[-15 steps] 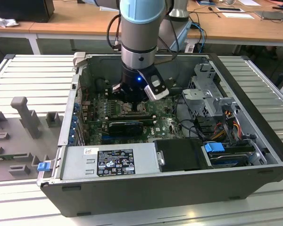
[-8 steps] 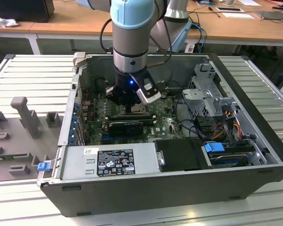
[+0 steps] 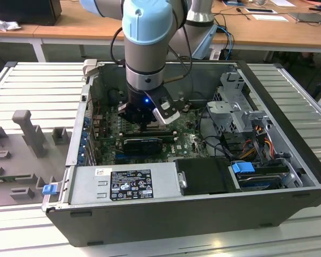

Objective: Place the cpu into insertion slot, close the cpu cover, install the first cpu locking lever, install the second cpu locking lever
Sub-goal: 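Install the second cpu locking lever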

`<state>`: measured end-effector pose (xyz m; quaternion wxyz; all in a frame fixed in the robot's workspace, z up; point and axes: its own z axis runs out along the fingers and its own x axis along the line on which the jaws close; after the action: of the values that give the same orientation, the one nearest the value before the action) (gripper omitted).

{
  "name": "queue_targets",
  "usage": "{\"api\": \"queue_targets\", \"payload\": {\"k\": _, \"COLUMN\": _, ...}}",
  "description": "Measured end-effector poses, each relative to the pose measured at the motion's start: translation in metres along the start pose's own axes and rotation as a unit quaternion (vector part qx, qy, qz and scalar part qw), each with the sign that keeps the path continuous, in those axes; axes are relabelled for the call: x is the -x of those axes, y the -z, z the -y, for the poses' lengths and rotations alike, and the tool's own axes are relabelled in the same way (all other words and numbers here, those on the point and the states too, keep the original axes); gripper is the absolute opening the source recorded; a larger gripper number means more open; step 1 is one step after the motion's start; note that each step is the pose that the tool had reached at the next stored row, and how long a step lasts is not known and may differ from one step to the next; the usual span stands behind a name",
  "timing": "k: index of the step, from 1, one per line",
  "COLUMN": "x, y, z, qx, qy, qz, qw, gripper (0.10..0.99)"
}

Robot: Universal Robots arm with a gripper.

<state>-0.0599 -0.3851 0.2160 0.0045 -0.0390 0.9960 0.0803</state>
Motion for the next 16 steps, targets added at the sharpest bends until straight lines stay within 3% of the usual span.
{"api": "queue_targets", "payload": {"k": 3, "x": -0.005, "y": 0.0001, "z": 0.0016, "qx": 0.0054, "qy": 0.008, "qz": -0.0009, "qw": 0.9999, "gripper": 0.106}}
{"api": "queue_targets", "payload": {"k": 8, "x": -0.0087, "y": -0.0006, "z": 0.008, "qx": 0.0224, "qy": 0.009, "qz": 0.0005, "qw": 0.9997, "gripper": 0.106}}
{"api": "queue_targets", "payload": {"k": 11, "x": -0.0111, "y": -0.0028, "z": 0.0105, "qx": 0.029, "qy": 0.009, "qz": 0.0011, "qw": 0.9995, "gripper": 0.106}}
{"api": "queue_targets", "payload": {"k": 14, "x": -0.0174, "y": -0.0085, "z": 0.014, "qx": 0.0454, "qy": 0.009, "qz": 0.0025, "qw": 0.9989, "gripper": 0.106}}
{"api": "queue_targets", "payload": {"k": 16, "x": -0.0181, "y": -0.0107, "z": 0.015, "qx": 0.05, "qy": 0.009, "qz": 0.0029, "qw": 0.9987, "gripper": 0.106}}
